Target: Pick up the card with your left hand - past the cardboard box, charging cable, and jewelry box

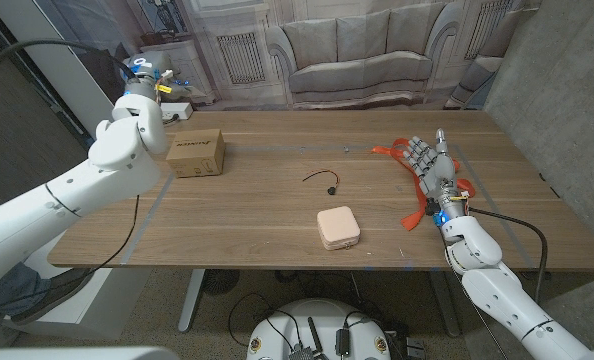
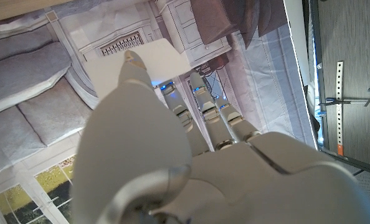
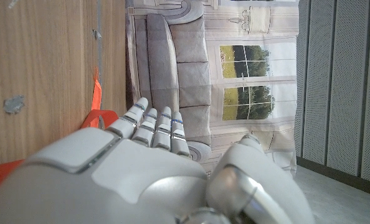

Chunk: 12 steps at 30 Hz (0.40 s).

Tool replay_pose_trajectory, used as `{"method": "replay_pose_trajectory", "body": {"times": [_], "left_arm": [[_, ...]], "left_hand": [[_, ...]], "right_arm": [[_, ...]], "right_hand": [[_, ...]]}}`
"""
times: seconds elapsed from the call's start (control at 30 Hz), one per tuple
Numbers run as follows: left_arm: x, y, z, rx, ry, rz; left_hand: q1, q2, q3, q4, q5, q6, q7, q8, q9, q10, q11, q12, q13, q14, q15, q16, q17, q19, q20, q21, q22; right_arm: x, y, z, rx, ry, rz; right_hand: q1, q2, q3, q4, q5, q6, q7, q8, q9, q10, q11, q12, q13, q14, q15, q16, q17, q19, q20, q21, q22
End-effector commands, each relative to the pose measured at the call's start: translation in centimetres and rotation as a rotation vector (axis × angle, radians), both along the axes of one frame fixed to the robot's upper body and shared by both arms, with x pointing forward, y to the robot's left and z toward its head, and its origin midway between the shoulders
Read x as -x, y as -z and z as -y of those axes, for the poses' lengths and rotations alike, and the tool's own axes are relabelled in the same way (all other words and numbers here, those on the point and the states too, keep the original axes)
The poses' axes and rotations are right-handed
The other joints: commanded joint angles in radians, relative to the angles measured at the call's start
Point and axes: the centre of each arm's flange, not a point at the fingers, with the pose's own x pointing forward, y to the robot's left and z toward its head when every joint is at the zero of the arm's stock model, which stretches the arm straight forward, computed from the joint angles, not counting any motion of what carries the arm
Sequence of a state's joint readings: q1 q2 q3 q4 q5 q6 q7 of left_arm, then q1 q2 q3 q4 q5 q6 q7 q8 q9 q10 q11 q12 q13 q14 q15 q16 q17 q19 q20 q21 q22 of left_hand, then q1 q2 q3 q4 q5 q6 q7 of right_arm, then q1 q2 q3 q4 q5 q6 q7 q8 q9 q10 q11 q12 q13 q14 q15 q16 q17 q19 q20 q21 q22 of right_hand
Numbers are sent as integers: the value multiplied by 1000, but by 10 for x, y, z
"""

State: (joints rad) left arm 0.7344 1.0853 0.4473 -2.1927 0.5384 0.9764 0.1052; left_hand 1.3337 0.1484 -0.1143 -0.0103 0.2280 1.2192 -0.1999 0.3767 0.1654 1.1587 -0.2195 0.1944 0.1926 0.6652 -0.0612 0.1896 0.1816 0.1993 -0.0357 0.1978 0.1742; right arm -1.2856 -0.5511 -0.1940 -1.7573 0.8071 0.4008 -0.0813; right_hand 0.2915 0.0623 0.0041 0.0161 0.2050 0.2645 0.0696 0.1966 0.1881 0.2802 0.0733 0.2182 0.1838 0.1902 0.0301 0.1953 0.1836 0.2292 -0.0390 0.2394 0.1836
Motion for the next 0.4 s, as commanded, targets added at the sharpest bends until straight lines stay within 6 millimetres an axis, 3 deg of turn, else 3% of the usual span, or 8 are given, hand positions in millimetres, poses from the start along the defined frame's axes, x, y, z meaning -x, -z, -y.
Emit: {"method": "replay_pose_trajectory", "body": {"times": [0.03, 0.4], "left_arm": [[16, -7, 3, -5, 7, 25], [23, -12, 4, -16, 1, 26]], "left_hand": [[7, 2, -1, 5, -2, 10, 2, -6, 6, 5, 0, -3, 3, 1, -145, 0, 1, 1, -83, 1, 2], [11, 2, -1, 7, -2, 10, 0, -13, 6, 5, 0, -4, 3, 0, -146, 0, 1, 2, -82, 1, 2]], "right_arm": [[4, 10, 0, -16, -2, -1], [4, 18, -2, -29, -8, -8]], "right_hand": [[4, 5, -1, 0, -2, 6, 4, 4, 5, 8, 3, -1, 5, 8, 3, -4, 4, 11, 2, -6, 3], [4, 6, -2, -1, -2, 8, 3, 5, 5, 9, 1, 0, 5, 7, 2, -5, 5, 12, 3, -8, 3]]}}
